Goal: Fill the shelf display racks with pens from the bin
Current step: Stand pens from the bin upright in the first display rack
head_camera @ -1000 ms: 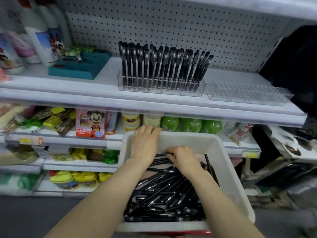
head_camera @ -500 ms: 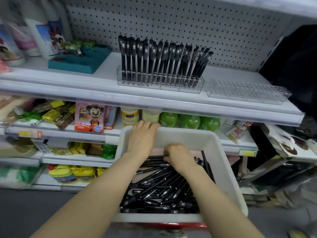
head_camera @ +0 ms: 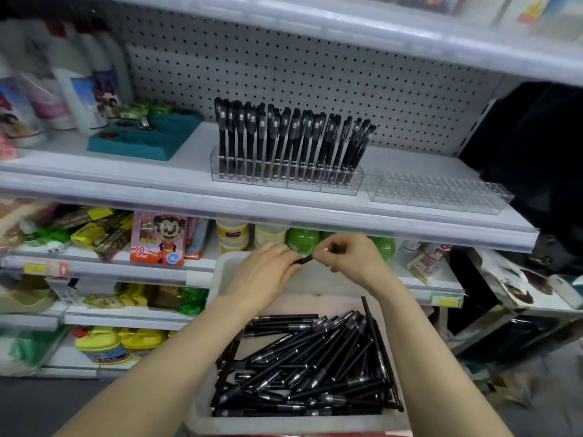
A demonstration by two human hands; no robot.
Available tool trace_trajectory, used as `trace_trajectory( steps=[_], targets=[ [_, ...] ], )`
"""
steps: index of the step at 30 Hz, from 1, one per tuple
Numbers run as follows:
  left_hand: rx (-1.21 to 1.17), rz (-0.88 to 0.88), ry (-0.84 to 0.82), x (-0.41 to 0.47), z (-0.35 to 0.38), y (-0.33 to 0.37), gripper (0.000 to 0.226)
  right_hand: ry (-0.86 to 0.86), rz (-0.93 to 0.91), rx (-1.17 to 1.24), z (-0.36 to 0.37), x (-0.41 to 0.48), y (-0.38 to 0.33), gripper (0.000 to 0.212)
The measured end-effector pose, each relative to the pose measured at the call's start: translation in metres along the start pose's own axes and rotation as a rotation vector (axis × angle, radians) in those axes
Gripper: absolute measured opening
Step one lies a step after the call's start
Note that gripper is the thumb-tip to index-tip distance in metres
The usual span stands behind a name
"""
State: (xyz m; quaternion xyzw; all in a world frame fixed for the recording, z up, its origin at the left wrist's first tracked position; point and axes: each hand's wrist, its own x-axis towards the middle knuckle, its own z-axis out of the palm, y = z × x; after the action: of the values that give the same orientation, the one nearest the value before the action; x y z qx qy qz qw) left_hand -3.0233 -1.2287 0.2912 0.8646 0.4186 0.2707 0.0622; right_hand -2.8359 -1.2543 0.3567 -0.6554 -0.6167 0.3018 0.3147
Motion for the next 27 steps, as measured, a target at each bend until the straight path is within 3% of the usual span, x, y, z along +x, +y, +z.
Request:
trace_trajectory(
  steps=[3, 6, 10, 13, 18, 27],
  targets=[
    [-0.107, -0.095, 0.103, 0.012, -0.004, 0.005, 0.022, 0.129, 0.001, 0.392, 0.003, 0.004, -0.014, 0.010],
    [-0.143, -0.090, 0.125, 0.024, -0.010, 0.003, 0.030, 0.143, -0.035, 0.500, 0.016, 0.011, -0.019, 0.007],
    [-0.046, -0.033, 0.239, 0.040, -0.035, -0.007, 0.021, 0.233, -0.098, 0.464, 0.003, 0.030, -0.034, 0.009],
    [0.058, -0.115, 0.336, 0.059, -0.058, -0.017, 0.037, 0.348, -0.187, 0.416, -0.021, 0.048, -0.059, 0.009],
    [0.303, -0.169, 0.322, 0.089, -0.073, -0.049, 0.049, 0.494, -0.348, 0.248, -0.036, 0.081, -0.102, 0.010],
    [0.300, -0.198, 0.328, 0.088, -0.066, -0.065, 0.054, 0.478, -0.397, 0.061, -0.012, 0.134, -0.130, 0.015]
  ],
)
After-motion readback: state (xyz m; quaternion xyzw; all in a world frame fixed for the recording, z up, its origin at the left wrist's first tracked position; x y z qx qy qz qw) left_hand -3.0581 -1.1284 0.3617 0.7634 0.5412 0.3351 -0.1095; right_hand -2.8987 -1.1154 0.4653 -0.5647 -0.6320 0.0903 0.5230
